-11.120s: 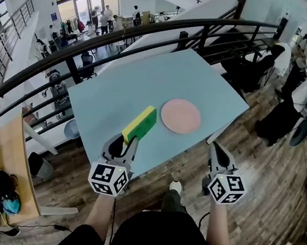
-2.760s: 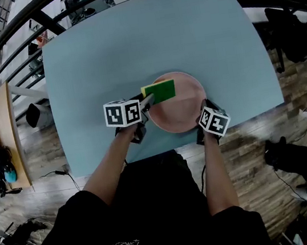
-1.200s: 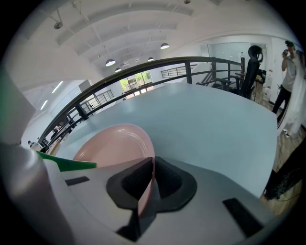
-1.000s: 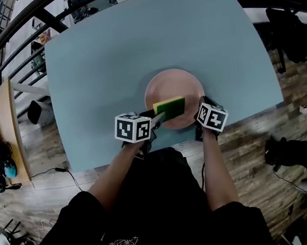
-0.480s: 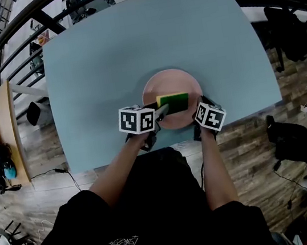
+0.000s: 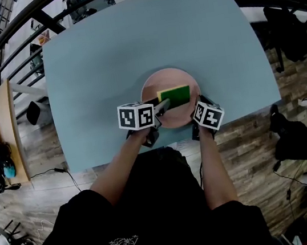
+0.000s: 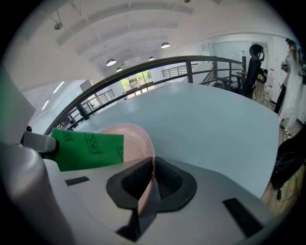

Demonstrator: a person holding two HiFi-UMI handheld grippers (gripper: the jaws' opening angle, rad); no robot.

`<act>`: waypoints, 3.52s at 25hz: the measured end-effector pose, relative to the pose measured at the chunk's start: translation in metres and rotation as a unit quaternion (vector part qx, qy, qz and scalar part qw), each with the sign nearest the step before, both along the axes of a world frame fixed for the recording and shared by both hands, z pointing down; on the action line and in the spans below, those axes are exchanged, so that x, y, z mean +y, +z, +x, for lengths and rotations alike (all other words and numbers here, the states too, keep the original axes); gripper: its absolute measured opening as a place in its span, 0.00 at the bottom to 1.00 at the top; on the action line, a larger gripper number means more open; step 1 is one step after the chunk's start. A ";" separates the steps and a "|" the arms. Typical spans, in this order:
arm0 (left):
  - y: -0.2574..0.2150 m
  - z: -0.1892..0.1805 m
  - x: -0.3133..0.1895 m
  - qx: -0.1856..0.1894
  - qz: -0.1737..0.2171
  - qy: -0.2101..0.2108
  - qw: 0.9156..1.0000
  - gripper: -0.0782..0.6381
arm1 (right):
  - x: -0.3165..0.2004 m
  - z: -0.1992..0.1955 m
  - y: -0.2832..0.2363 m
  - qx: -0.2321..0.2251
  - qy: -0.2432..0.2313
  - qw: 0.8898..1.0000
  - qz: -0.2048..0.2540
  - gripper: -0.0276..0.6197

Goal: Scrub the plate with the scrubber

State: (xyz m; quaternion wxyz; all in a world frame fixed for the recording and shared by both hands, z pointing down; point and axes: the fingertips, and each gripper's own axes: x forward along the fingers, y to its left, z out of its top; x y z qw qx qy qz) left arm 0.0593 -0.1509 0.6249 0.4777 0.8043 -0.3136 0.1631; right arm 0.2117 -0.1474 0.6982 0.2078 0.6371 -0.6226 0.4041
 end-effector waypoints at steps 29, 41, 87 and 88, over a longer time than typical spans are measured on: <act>-0.073 -0.061 0.027 0.065 0.063 -0.082 0.992 0.29 | 0.058 -0.001 -0.106 -0.026 -0.005 0.990 0.141 0.05; -0.131 -0.093 0.038 0.070 0.142 -0.036 0.987 0.29 | 0.103 -0.019 -0.192 0.016 0.009 0.976 0.217 0.05; -0.322 -0.140 0.118 -0.020 0.485 -0.044 0.873 0.29 | 0.200 -0.094 -0.385 0.088 -0.057 0.912 0.396 0.05; -0.323 -0.140 0.118 -0.022 0.487 -0.044 0.872 0.29 | 0.200 -0.094 -0.386 0.087 -0.057 0.912 0.397 0.05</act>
